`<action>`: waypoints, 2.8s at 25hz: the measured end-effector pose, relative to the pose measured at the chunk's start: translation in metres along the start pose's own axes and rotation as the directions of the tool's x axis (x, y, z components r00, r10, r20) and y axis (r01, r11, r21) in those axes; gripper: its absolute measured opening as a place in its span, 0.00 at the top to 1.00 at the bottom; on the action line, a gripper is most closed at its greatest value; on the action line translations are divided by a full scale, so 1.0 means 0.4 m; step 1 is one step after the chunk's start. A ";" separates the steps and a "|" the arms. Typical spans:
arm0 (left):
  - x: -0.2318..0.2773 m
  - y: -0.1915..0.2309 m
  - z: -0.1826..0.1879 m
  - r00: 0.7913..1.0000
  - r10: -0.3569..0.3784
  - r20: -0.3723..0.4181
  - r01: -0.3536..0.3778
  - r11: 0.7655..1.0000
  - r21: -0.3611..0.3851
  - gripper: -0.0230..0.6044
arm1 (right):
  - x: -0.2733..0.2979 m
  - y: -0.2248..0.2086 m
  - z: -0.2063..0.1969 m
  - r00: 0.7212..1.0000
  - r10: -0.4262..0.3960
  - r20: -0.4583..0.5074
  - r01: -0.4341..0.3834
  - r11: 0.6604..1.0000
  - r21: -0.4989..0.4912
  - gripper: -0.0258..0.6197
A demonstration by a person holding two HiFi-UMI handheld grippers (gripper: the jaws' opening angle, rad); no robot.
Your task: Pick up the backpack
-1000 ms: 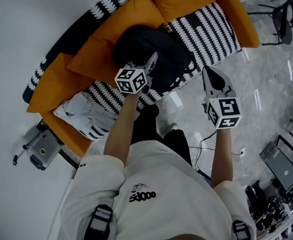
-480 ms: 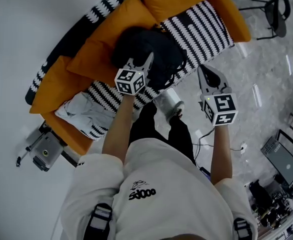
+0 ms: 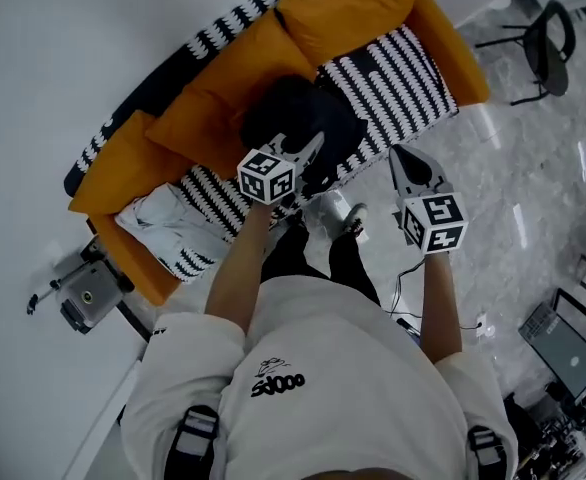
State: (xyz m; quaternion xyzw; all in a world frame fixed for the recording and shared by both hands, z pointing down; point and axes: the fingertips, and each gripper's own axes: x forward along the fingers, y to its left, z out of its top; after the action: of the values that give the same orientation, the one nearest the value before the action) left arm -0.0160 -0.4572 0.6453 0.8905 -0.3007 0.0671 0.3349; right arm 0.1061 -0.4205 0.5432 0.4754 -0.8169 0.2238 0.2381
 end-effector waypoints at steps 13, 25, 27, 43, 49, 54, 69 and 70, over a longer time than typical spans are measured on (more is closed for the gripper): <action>0.011 -0.227 0.066 0.996 -0.087 0.030 0.087 0.996 -0.010 0.88 | -0.141 -0.009 -0.058 0.992 0.119 0.036 -0.118 0.993 -0.029 0.91; -0.119 -0.372 0.278 0.989 -0.059 0.138 0.035 0.985 0.168 0.88 | -0.290 -0.040 0.097 0.982 0.029 0.188 -0.023 0.999 -0.036 0.91; -0.140 -0.404 0.320 0.982 -0.064 0.179 0.027 0.978 0.206 0.88 | -0.320 -0.040 0.137 0.975 0.011 0.220 0.003 0.998 -0.061 0.91; -0.288 -0.692 0.595 0.891 -0.156 0.428 -0.091 0.860 0.502 0.88 | -0.574 -0.023 0.384 0.886 -0.063 0.459 0.157 0.973 -0.170 0.91; -0.332 -0.744 0.650 0.874 -0.181 0.451 -0.124 0.814 0.567 0.88 | -0.596 -0.012 0.424 0.866 -0.069 0.495 0.176 0.969 -0.172 0.91; -0.372 -0.780 0.684 0.858 -0.193 0.475 -0.149 0.792 0.592 0.88 | -0.618 0.000 0.457 0.849 -0.061 0.525 0.177 0.969 -0.173 0.91; -0.434 -0.833 0.703 0.845 -0.177 0.505 -0.216 0.751 0.625 0.88 | -0.638 0.046 0.492 0.827 -0.053 0.560 0.195 0.961 -0.197 0.91; -0.437 -0.833 0.700 0.845 -0.176 0.505 -0.217 0.751 0.624 0.88 | -0.637 0.049 0.490 0.827 -0.057 0.560 0.203 0.958 -0.203 0.91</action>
State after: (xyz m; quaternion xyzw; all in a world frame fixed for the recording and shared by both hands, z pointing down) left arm 0.0129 -0.3517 0.1891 0.9289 -0.3481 -0.0779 -0.0995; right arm 0.1650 -0.3572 0.2331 0.5398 -0.8379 -0.0447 0.0678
